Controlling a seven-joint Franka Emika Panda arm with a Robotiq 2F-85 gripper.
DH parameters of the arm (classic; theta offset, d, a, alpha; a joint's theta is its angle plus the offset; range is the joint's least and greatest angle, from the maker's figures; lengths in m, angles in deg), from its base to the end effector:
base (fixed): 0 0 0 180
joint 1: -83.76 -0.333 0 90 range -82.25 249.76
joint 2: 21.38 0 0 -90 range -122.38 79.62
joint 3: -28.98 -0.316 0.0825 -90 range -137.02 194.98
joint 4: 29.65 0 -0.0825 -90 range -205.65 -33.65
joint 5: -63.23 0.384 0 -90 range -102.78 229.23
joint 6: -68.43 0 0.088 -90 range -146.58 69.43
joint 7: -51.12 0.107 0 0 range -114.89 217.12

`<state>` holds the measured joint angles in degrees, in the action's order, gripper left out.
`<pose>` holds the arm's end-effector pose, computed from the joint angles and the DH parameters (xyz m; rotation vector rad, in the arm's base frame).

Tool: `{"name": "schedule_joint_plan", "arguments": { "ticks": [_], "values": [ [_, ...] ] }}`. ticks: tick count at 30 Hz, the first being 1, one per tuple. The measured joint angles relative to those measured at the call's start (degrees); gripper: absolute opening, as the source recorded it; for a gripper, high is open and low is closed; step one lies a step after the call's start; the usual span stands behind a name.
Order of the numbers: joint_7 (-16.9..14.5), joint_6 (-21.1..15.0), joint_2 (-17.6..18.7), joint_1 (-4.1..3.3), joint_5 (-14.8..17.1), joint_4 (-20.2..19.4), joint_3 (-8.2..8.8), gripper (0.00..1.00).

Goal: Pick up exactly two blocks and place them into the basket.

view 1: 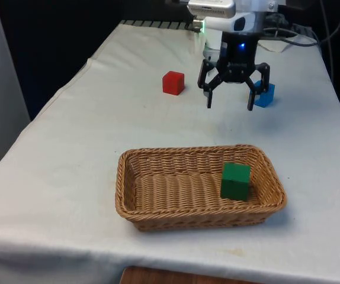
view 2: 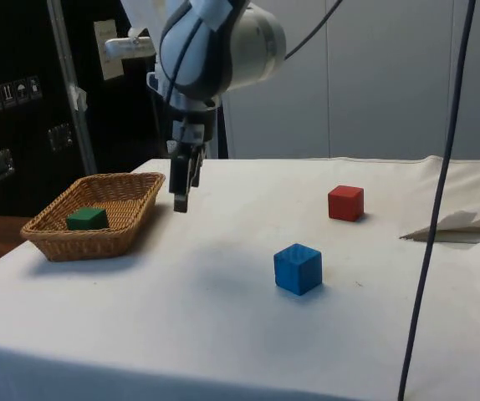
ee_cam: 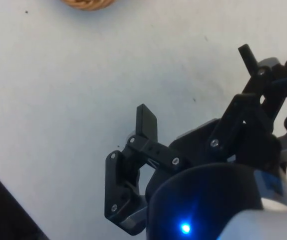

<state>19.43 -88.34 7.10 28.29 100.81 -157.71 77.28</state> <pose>0.5569 0.0450 0.2399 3.0143 0.2978 0.3581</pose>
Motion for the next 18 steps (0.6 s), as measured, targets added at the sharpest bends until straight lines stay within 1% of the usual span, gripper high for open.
{"name": "schedule_joint_plan", "arguments": {
  "ticks": [3, 6, 12, 14, 18],
  "values": [
    [0.0, -1.5, -1.3, 0.06, -1.1, -1.8, 0.00, 1.00],
    [0.0, -1.9, -1.7, 0.11, -1.4, -2.2, 0.00, 1.00],
    [-0.2, -4.6, -5.3, 0.46, -3.4, -5.8, 0.00, 1.00],
    [-0.2, -4.9, -5.8, 0.52, -3.7, -6.3, 0.00, 1.00],
    [-0.3, -6.4, -8.4, 0.74, -5.0, -8.4, 0.00, 1.00]
  ]
}}
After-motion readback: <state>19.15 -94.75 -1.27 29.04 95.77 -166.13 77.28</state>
